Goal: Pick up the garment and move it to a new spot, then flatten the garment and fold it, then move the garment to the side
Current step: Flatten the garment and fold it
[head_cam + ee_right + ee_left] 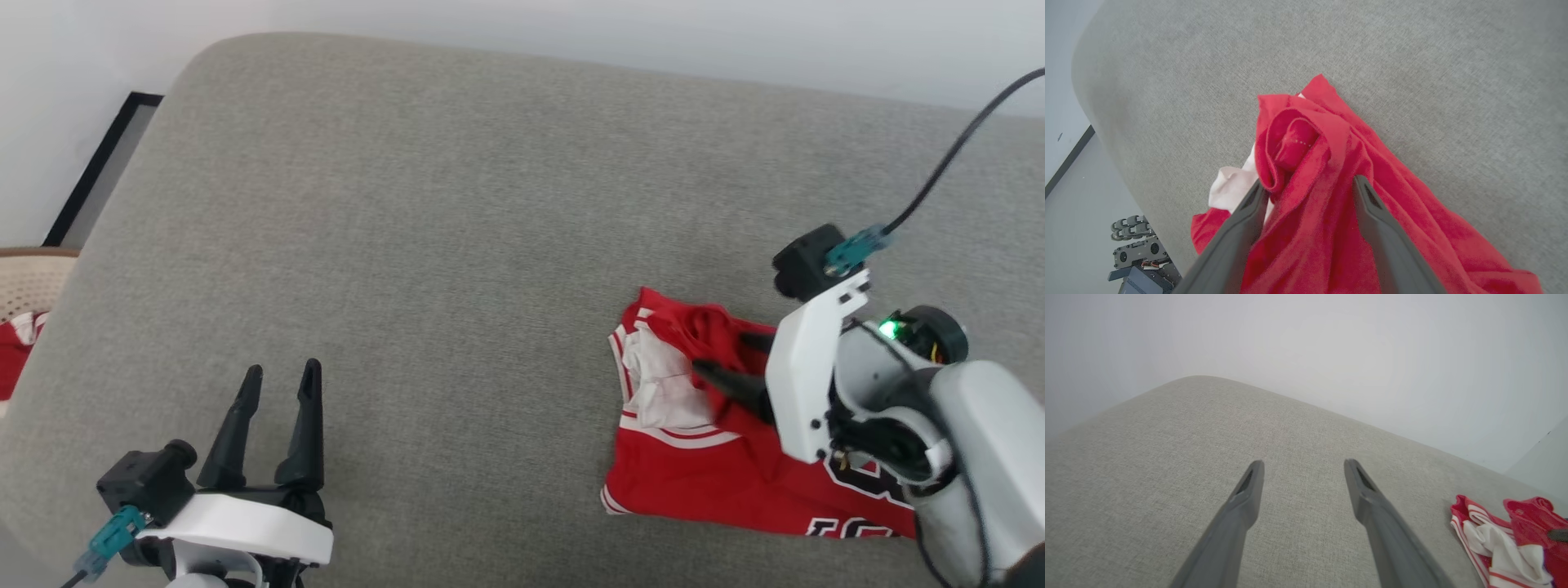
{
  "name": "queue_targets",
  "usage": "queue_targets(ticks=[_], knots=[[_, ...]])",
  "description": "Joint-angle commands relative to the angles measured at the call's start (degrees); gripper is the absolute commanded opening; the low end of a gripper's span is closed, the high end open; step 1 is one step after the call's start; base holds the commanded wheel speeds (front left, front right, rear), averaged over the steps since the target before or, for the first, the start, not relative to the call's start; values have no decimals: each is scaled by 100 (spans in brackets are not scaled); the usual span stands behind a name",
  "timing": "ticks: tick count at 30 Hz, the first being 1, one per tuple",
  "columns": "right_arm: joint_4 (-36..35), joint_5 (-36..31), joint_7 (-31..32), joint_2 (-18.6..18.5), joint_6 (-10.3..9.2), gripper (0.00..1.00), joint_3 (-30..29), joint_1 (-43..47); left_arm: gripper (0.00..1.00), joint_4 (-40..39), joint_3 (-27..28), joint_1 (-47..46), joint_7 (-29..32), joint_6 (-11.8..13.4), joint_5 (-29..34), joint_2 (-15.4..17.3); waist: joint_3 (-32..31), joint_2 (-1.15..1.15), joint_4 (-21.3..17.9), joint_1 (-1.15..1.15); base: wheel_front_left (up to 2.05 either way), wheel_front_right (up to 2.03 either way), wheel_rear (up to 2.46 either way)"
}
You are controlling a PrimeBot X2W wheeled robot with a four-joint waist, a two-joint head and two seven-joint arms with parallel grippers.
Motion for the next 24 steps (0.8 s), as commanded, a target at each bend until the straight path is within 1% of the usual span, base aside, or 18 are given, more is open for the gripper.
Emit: queue_targets(ticks=[1, 6, 9, 14, 18, 19, 24], knots=[[-114, 99, -31, -49, 0, 100, -43, -67, 100, -32, 21, -37, -25, -14, -23, -8, -10, 0, -63, 0, 0, 0, 0], [-571, 373, -63, -190, 0, 100, -355, 130, 100, -104, 120, 38, -25, -14, -46, 19, -50, 0, -263, 0, 0, 0, 0], [-857, 320, -128, -338, 0, 100, -652, 260, 100, -139, 190, 75, -25, -14, -43, 47, -74, 0, -391, 0, 0, 0, 0], [-1173, 175, -423, -417, 0, 100, -1182, 572, 100, -215, 252, 120, -25, -14, -2, 108, -105, 0, -605, 0, 0, 0, 0], [-1259, 20, -904, -370, 0, 100, -1532, 831, 100, -261, 254, 160, -25, -14, -17, 191, -165, 0, -772, 0, 0, 0, 0], [-1240, -114, -1248, -340, 0, 100, -1716, 970, 100, -284, 303, 172, -25, -14, 28, 188, -209, 0, -842, 0, 0, 0, 0], [-1053, -481, -2265, -140, 0, 100, -2061, 1371, 100, -357, 447, 322, -25, -14, 101, 204, -346, 0, -1011, 0, 0, 0, 0]])
